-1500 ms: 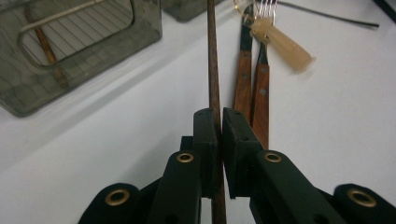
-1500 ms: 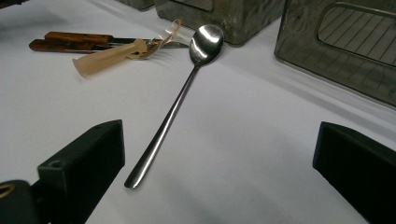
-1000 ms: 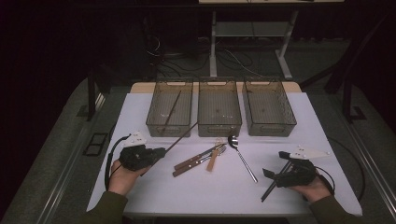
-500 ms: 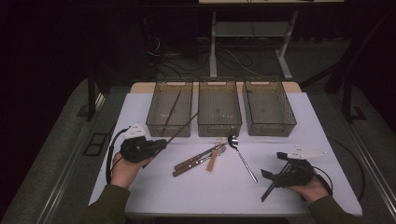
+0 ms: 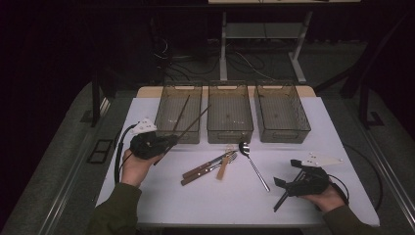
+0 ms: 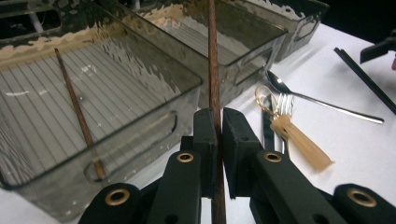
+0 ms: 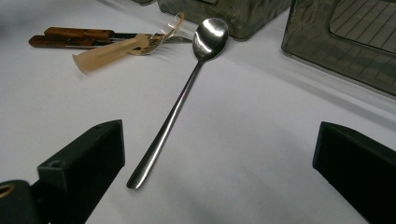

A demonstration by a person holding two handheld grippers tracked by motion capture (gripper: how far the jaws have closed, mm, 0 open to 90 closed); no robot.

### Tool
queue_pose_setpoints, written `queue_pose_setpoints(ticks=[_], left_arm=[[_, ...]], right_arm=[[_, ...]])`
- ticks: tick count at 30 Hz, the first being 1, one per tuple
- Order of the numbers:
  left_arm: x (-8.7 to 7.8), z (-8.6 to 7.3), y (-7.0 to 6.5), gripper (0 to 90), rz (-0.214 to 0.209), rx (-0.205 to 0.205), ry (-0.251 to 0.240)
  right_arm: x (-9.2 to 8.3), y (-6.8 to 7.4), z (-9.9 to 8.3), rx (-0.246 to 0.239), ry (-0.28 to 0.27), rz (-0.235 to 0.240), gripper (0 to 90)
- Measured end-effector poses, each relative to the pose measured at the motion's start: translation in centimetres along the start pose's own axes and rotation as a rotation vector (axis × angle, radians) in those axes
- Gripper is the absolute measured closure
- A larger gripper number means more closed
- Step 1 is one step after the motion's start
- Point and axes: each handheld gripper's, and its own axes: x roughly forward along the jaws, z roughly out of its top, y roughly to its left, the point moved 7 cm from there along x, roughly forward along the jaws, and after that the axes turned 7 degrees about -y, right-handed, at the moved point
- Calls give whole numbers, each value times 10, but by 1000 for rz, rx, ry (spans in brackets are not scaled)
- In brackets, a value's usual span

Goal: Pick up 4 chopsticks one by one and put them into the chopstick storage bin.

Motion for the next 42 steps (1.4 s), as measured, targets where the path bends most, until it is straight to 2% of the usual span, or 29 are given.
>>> queue_pose_setpoints(ticks=[13,21,29,35,42], left_arm=[[16,21,16,841,11,-6,-28],[24,46,40,841,39,-42,-80],[38,66,62,841,82,-53,-95],[53,63,80,841,142,-83,-75],[71,52,96,841,197,-92,-44]], right_arm=[[-1,0,0,7,-3,1,24],[-1,0,1,10,-9,3,24],[-1,0,1,11,-11,4,24],[-1,0,1,15,-13,6,24],[-2,0,2,16,-14,7,24]])
